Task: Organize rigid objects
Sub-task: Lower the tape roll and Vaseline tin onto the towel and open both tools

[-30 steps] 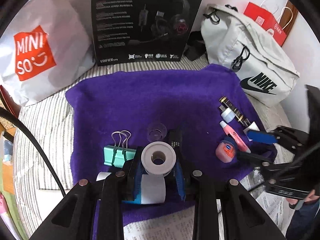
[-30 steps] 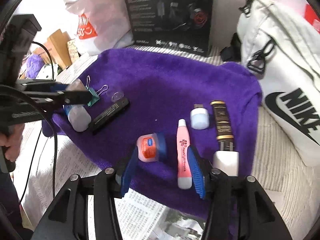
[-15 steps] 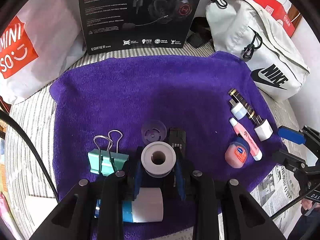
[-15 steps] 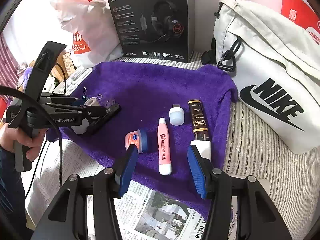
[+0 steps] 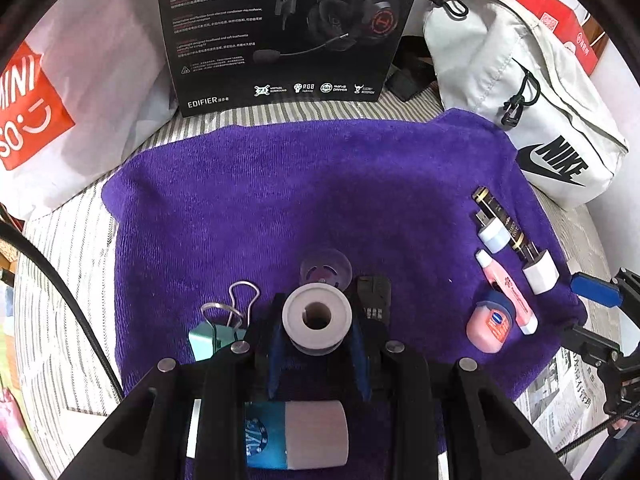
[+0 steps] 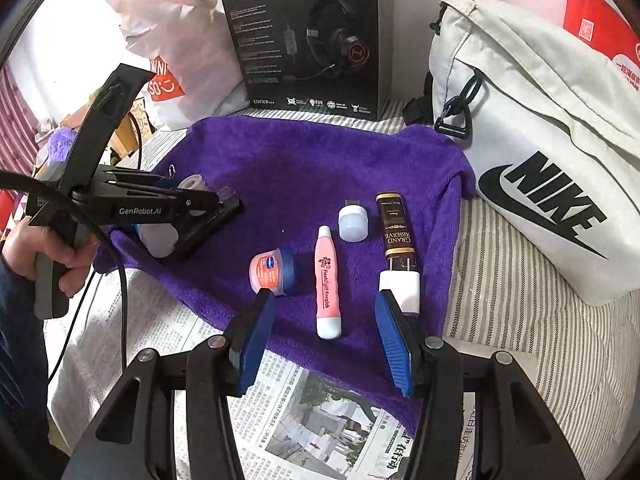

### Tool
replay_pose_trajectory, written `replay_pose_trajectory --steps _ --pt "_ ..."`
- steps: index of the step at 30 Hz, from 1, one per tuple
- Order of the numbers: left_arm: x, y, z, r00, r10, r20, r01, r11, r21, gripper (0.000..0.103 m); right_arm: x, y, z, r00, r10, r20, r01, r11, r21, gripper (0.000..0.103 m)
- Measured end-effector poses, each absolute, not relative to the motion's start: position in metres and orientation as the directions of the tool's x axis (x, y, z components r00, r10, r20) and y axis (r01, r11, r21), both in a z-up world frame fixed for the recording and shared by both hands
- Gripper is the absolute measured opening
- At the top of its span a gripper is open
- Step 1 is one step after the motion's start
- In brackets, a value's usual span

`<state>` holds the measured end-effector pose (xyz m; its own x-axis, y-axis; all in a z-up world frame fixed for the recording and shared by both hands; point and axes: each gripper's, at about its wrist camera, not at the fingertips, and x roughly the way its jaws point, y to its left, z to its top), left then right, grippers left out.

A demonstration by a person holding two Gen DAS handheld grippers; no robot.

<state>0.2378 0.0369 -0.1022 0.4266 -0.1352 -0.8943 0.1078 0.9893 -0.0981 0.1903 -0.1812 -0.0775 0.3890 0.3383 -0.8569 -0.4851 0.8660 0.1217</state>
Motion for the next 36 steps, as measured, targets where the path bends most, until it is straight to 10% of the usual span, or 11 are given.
replay_pose_trajectory --steps 28,36 --pt "0.237 0.028 -0.108 0.408 -0.080 -0.910 0.133 0.991 -0.027 0.032 0.187 -0.183 -0.079 0.384 0.319 -0.867 -0.486 0.868 0.104 0.052" --pt "0.227 0.026 -0.106 0.412 -0.077 -0.908 0.137 0.990 -0.022 0.046 0.184 -0.185 -0.077 0.388 0.320 -0.864 -0.473 0.874 0.111 0.053"
